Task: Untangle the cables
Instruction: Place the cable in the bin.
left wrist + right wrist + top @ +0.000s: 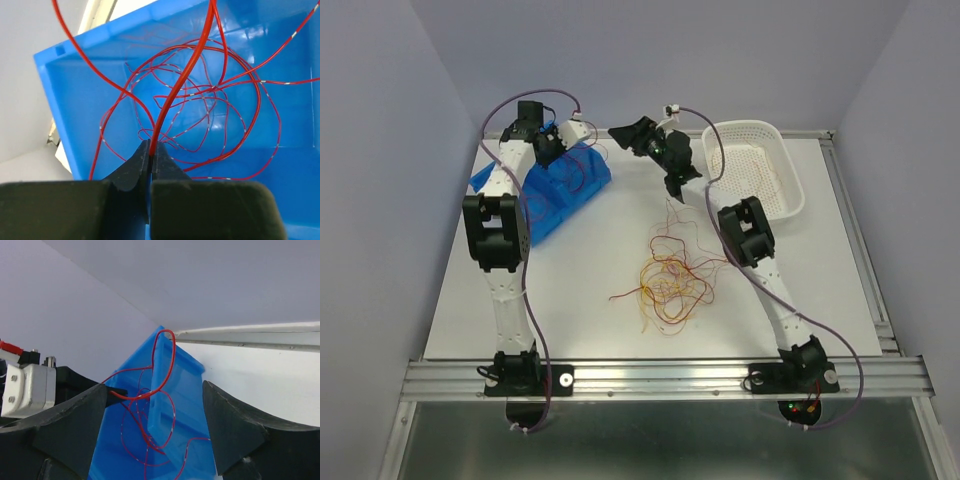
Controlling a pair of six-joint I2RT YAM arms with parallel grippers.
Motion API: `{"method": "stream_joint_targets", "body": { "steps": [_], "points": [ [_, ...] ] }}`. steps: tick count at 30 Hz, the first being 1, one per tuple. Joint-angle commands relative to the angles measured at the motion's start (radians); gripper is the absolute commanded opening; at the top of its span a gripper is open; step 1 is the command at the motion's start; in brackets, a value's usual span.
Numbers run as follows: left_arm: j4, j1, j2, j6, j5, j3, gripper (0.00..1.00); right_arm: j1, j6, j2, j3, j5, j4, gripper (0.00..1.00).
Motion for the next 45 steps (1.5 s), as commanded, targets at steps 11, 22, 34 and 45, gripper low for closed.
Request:
{"method": "stream_joint_targets", "body": {
  "steps": [11,22,34,45],
  "points": [
    [-0.08,0.001,-0.041,0.078,0.134,-0.149,0.0,0.029,0.105,0.093,0.18,-0.017,0.03,0.81],
    [0.081,0.006,-0.238,-0.025,0.236,-0.463,0.01,0.052,0.082,0.03,0.051,-0.123,-0.018,0.75],
    [0.041,0.052,-0.247,-0.094,0.32,-0.244,0.22,0.069,0.097,-0.226,-0.432,-0.209,0.255,0.73],
    [-0.006,0.052,-0.291,-0.054,0.302,-0.273,0.27,0.08,0.151,-0.159,-0.316,-0.241,0.275,0.73]
  ]
}}
